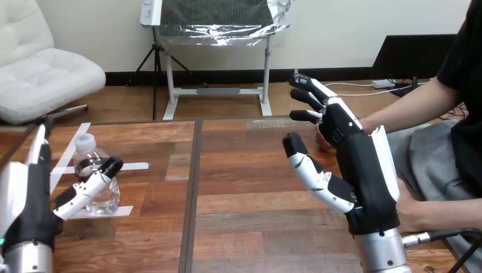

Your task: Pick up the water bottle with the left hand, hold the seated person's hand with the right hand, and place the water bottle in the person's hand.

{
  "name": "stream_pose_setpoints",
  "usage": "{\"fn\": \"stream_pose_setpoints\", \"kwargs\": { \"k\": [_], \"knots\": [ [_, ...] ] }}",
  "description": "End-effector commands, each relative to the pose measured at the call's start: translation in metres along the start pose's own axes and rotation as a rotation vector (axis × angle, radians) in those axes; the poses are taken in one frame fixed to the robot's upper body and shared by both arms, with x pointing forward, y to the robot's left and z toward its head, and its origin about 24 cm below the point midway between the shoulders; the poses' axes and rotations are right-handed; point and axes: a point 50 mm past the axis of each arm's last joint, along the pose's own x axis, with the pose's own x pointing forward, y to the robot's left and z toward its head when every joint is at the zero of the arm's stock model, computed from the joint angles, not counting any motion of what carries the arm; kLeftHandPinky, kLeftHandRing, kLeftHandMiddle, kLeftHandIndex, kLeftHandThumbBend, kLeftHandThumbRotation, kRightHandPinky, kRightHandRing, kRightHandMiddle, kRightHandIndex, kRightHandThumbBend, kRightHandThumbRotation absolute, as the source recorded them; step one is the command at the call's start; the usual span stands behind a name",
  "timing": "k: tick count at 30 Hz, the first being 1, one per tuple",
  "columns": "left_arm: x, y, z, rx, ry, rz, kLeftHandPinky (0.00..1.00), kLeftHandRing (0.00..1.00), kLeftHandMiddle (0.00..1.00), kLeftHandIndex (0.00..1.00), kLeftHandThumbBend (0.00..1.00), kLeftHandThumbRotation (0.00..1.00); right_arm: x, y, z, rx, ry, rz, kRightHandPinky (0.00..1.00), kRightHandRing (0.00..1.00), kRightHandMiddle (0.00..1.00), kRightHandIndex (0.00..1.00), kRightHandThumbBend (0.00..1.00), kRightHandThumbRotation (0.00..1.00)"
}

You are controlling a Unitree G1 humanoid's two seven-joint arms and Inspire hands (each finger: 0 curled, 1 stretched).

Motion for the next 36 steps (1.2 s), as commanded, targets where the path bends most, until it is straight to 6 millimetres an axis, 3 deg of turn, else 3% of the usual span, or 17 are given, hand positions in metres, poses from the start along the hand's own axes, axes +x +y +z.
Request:
{"fn": "stream_pose_setpoints", "kwargs": {
  "k": [1,36],
  "knots": [
    [0.017,0.002,0.018,-0.087,-0.041,-0.013,0.94,0.99,1.0,1.0,1.0,0.69,0.019,-0.002,0.007,-0.009,-0.073,0.004,0.74,0.85,0.9,0.83,0.4,0.39],
    [0.031,-0.007,0.012,-0.146,0.091,-0.147,0.98,1.0,1.0,1.0,1.0,0.67,0.021,-0.003,0.005,0.002,-0.07,0.038,0.76,0.87,0.9,0.82,0.42,0.38]
  ]
}}
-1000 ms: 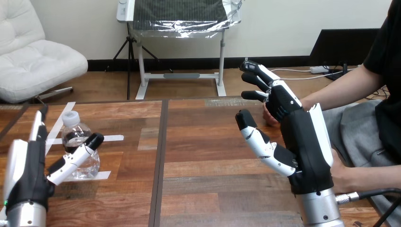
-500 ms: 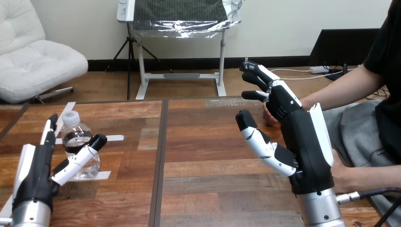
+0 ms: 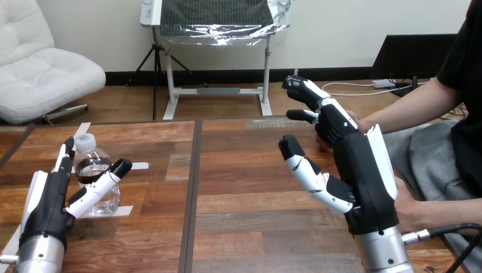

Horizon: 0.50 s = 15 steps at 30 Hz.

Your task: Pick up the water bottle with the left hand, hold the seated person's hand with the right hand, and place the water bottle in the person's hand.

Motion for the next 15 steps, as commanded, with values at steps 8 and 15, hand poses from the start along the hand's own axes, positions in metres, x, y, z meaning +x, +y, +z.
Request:
{"fn": "stream_pose_setpoints", "kwargs": {
  "k": [8,15],
  "knots": [
    [0.0177,0.0018,0.0146,0.012,-0.032,0.009,0.97,1.0,1.0,1.0,0.96,0.66,0.0196,-0.0037,0.0049,0.005,-0.068,0.004,0.76,0.88,0.9,0.82,0.42,0.37],
    [0.0206,0.0002,0.0133,0.027,-0.019,0.017,0.96,1.0,1.0,1.0,0.96,0.66,0.0197,-0.0036,0.005,0.011,-0.066,0.01,0.76,0.88,0.9,0.82,0.42,0.36]
  ]
}}
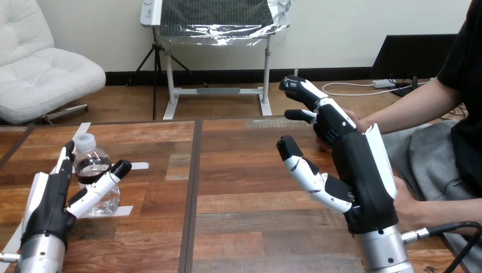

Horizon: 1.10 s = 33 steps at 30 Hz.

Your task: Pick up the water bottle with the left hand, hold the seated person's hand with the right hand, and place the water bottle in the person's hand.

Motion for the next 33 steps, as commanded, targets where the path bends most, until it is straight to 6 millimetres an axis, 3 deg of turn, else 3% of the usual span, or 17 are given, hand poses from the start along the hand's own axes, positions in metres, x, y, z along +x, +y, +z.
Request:
{"fn": "stream_pose_setpoints", "kwargs": {
  "k": [1,33],
  "knots": [
    [0.015,0.002,0.02,0.017,-0.057,0.022,0.95,1.0,1.0,1.0,0.96,0.66,0.019,-0.003,0.005,0.001,-0.064,0.004,0.76,0.88,0.9,0.82,0.42,0.36],
    [0.029,-0.003,0.007,0.03,-0.008,0.069,0.93,1.0,1.0,1.0,0.99,0.6,0.018,-0.005,0.005,-0.008,-0.065,0.01,0.77,0.87,0.89,0.82,0.42,0.35]
  ]
}}
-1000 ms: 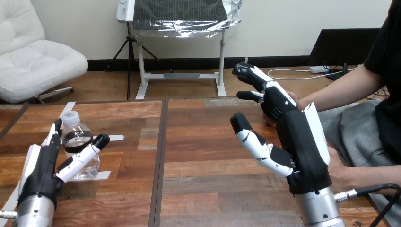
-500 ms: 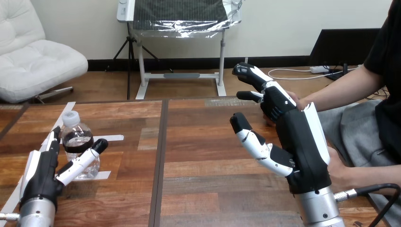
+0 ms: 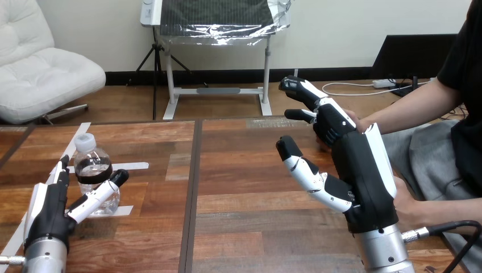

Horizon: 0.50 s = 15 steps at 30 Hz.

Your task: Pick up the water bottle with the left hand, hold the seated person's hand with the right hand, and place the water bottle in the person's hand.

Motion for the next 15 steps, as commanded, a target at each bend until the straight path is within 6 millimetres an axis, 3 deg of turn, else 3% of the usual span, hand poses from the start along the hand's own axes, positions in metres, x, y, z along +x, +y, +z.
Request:
{"fn": "stream_pose_setpoints", "kwargs": {
  "k": [1,15],
  "knots": [
    [0.0138,0.0015,0.0246,0.028,-0.099,0.039,0.93,1.0,1.0,1.0,0.99,0.59,0.018,-0.0044,0.0055,-0.013,-0.071,0.006,0.77,0.87,0.89,0.82,0.42,0.35],
    [0.017,0.0,0.0202,0.139,-0.127,0.169,0.87,0.95,0.97,0.98,0.89,0.52,0.0175,-0.0043,0.0057,-0.012,-0.071,0.007,0.77,0.87,0.88,0.82,0.43,0.35]
  ]
}}
